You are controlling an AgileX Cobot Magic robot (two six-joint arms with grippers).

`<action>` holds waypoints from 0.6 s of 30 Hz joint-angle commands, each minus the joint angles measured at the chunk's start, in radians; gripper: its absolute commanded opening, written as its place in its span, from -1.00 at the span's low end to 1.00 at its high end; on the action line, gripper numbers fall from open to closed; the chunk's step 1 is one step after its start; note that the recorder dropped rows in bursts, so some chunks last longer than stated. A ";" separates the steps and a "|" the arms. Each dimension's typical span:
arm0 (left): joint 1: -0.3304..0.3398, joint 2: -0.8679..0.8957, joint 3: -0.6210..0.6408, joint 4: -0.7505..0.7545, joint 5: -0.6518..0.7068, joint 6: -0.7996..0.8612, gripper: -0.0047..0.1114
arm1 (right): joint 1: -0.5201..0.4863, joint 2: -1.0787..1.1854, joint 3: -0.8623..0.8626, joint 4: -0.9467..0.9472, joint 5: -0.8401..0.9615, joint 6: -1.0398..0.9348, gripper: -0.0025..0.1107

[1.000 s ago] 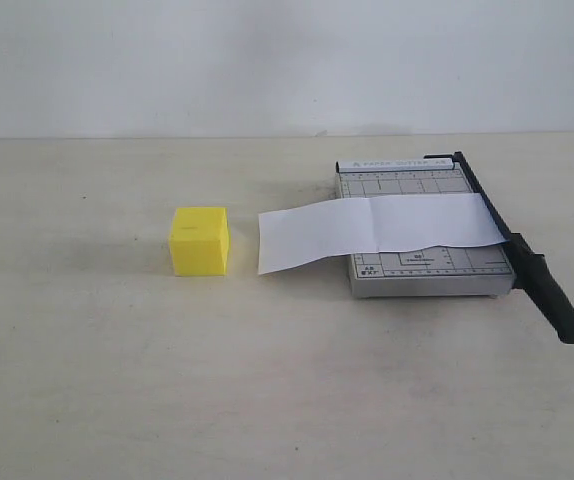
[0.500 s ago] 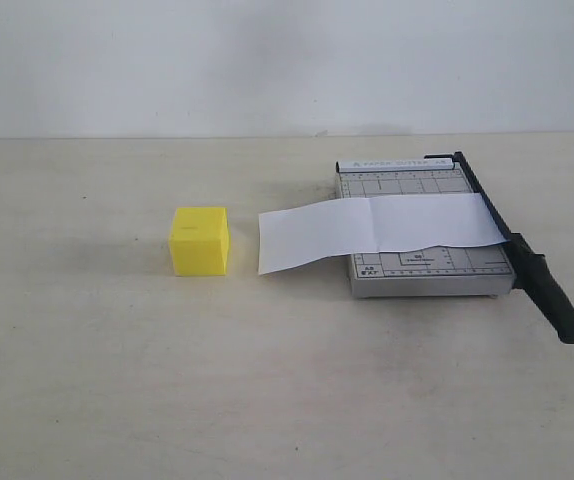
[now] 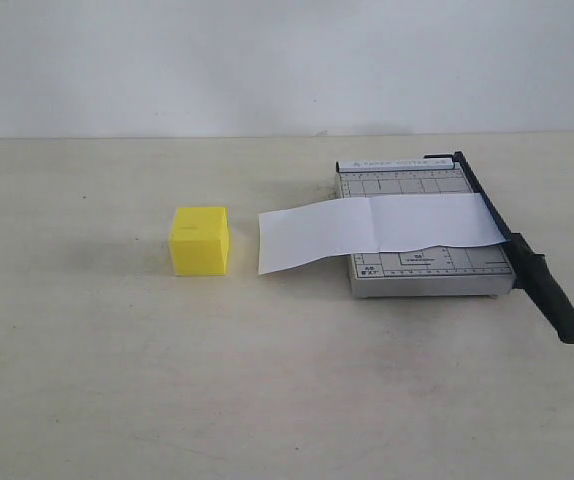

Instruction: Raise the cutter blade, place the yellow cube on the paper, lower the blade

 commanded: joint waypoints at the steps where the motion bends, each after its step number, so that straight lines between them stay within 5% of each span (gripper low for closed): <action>1: -0.001 -0.003 0.003 0.000 -0.013 -0.002 -0.84 | -0.001 0.278 -0.120 -0.008 0.078 -0.064 0.19; 9: -0.001 -0.003 0.003 0.000 -0.013 -0.002 -0.84 | -0.001 0.657 -0.226 0.068 0.105 -0.171 0.19; 18: -0.001 -0.003 0.003 0.000 -0.013 -0.002 -0.84 | -0.001 0.816 -0.228 0.051 0.076 -0.175 0.19</action>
